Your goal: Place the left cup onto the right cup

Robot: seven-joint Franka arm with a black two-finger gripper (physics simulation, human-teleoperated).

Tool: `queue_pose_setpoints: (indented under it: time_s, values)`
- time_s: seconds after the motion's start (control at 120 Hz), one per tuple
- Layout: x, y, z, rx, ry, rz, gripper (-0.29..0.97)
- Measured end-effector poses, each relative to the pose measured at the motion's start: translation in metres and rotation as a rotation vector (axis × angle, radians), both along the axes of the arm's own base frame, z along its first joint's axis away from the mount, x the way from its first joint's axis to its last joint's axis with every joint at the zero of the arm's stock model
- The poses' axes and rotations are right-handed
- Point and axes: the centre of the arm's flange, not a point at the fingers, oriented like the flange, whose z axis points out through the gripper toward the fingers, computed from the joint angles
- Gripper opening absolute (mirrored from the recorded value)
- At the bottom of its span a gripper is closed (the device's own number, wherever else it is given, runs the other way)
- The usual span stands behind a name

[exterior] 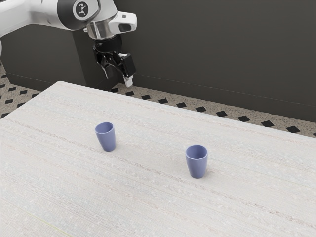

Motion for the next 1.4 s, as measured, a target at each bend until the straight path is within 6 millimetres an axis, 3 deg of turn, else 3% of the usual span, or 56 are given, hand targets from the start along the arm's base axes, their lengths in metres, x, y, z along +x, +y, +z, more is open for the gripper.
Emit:
queue_pose_setpoints:
  time_s: [0.367, 0.5, 0.675, 0.933, 1.275, 1.4]
  values:
    - [0.001, 0.001, -0.004, 0.001, 0.009, -0.003, 0.68]
    - [-0.008, 0.007, -0.013, -0.005, 0.028, -0.001, 0.68]
    - [-0.020, 0.026, -0.033, -0.013, 0.058, 0.023, 0.68]
    - [-0.019, 0.055, -0.076, -0.010, 0.093, 0.076, 0.68]
    - [0.001, 0.099, -0.117, 0.010, 0.112, 0.153, 0.68]
    - [0.011, 0.102, -0.132, 0.019, 0.117, 0.159, 0.68]
